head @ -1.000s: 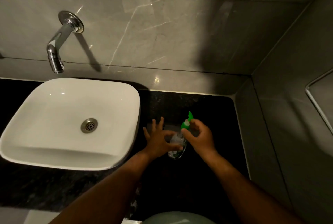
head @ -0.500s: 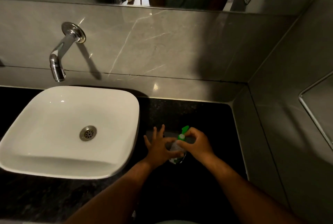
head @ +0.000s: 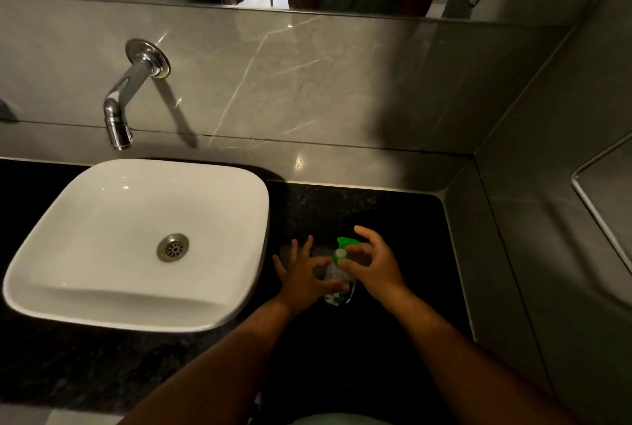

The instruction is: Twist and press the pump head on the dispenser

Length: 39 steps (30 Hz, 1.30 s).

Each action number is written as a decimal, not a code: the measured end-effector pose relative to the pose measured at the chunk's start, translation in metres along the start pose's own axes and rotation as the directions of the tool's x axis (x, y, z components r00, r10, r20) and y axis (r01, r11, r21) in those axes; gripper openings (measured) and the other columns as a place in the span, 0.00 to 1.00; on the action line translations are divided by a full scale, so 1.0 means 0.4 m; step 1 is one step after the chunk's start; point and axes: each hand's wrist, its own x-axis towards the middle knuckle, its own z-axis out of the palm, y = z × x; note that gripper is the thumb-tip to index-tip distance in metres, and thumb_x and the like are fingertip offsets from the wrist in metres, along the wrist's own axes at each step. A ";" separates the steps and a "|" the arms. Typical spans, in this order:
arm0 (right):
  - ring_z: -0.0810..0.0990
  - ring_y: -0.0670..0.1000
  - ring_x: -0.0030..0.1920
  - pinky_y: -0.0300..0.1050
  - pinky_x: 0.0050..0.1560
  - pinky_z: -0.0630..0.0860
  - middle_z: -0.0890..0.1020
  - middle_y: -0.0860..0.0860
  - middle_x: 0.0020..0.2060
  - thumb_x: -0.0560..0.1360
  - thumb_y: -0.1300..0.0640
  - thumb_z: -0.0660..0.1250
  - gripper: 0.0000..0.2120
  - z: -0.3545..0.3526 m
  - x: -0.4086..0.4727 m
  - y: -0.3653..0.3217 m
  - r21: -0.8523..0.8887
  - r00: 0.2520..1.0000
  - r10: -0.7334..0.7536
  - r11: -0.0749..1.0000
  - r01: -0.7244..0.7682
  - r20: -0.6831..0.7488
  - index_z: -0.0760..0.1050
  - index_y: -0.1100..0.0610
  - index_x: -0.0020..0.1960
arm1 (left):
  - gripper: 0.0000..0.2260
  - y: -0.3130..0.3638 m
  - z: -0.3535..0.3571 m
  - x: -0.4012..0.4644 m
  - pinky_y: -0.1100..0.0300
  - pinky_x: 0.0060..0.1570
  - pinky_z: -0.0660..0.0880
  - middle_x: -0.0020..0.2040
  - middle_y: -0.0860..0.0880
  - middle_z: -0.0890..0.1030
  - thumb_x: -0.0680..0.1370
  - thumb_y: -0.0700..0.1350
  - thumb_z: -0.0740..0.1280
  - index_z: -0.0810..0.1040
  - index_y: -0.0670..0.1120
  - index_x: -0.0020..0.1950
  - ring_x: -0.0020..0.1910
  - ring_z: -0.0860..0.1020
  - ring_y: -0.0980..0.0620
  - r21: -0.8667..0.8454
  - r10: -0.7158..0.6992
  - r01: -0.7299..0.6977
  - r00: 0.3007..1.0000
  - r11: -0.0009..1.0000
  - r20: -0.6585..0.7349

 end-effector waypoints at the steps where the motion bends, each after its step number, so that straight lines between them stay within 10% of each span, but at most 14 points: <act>1: 0.77 0.44 0.44 0.27 0.44 0.74 0.79 0.57 0.46 0.64 0.63 0.78 0.35 0.006 0.002 0.004 -0.048 1.000 -0.010 0.999 0.008 -0.029 0.67 0.58 0.67 | 0.30 -0.001 0.002 -0.001 0.38 0.62 0.24 0.79 0.54 0.50 0.57 0.76 0.66 0.76 0.69 0.57 0.76 0.37 0.52 -0.004 -0.003 0.003 1.000 1.000 -0.002; 7: 0.71 0.45 0.64 0.24 0.48 0.73 0.71 0.52 0.68 0.70 0.63 0.73 0.43 0.025 0.005 0.035 0.038 0.995 0.022 0.999 -0.026 0.096 0.51 0.53 0.76 | 0.30 -0.007 0.009 0.001 0.37 0.63 0.25 0.79 0.55 0.52 0.55 0.76 0.65 0.76 0.69 0.55 0.76 0.39 0.53 -0.020 -0.029 0.029 0.999 0.999 -0.029; 13: 0.77 0.45 0.46 0.24 0.41 0.71 0.76 0.49 0.45 0.61 0.55 0.81 0.41 0.023 0.011 0.020 -0.126 0.997 -0.064 0.990 0.059 -0.040 0.65 0.52 0.69 | 0.29 0.002 0.006 -0.003 0.39 0.62 0.23 0.79 0.55 0.51 0.56 0.76 0.66 0.77 0.68 0.54 0.76 0.39 0.53 -0.013 0.016 -0.016 1.000 1.000 -0.012; 18: 0.69 0.44 0.66 0.24 0.48 0.72 0.70 0.52 0.68 0.69 0.65 0.73 0.42 0.025 0.009 0.029 -0.030 0.992 -0.038 0.999 0.042 0.124 0.55 0.52 0.76 | 0.32 -0.002 -0.001 -0.002 0.35 0.64 0.28 0.79 0.54 0.52 0.58 0.73 0.66 0.77 0.64 0.60 0.77 0.40 0.51 0.014 -0.040 0.040 0.999 0.999 -0.030; 24: 0.75 0.37 0.48 0.26 0.44 0.74 0.75 0.39 0.49 0.61 0.58 0.81 0.38 0.018 0.002 0.023 -0.106 0.998 -0.063 0.992 0.063 0.003 0.67 0.50 0.66 | 0.30 0.005 0.007 -0.001 0.37 0.63 0.26 0.79 0.54 0.52 0.56 0.75 0.65 0.76 0.69 0.56 0.76 0.40 0.53 -0.001 0.027 -0.027 0.999 1.000 -0.025; 30: 0.72 0.46 0.66 0.26 0.53 0.73 0.73 0.53 0.68 0.72 0.68 0.69 0.37 0.013 0.004 0.041 0.030 0.995 -0.056 0.998 0.054 0.088 0.55 0.55 0.76 | 0.35 0.002 0.001 0.002 0.36 0.64 0.28 0.79 0.54 0.51 0.57 0.76 0.64 0.77 0.63 0.60 0.76 0.41 0.52 0.005 -0.006 0.006 0.999 1.000 -0.043; 36: 0.76 0.41 0.44 0.29 0.43 0.72 0.77 0.49 0.43 0.61 0.60 0.80 0.38 0.022 0.016 0.039 -0.076 0.996 -0.082 0.994 0.080 -0.033 0.66 0.53 0.67 | 0.27 -0.001 -0.001 0.001 0.36 0.64 0.26 0.79 0.53 0.50 0.61 0.72 0.68 0.78 0.65 0.57 0.76 0.40 0.51 -0.010 0.009 -0.009 1.000 1.000 -0.013; 39: 0.73 0.41 0.59 0.22 0.45 0.70 0.73 0.46 0.59 0.67 0.58 0.77 0.42 0.031 0.013 0.039 -0.025 0.997 -0.054 0.998 0.056 0.055 0.57 0.52 0.74 | 0.25 -0.005 0.003 0.001 0.36 0.64 0.26 0.79 0.53 0.51 0.61 0.72 0.69 0.78 0.65 0.55 0.77 0.40 0.51 -0.025 -0.011 0.010 1.000 1.000 -0.018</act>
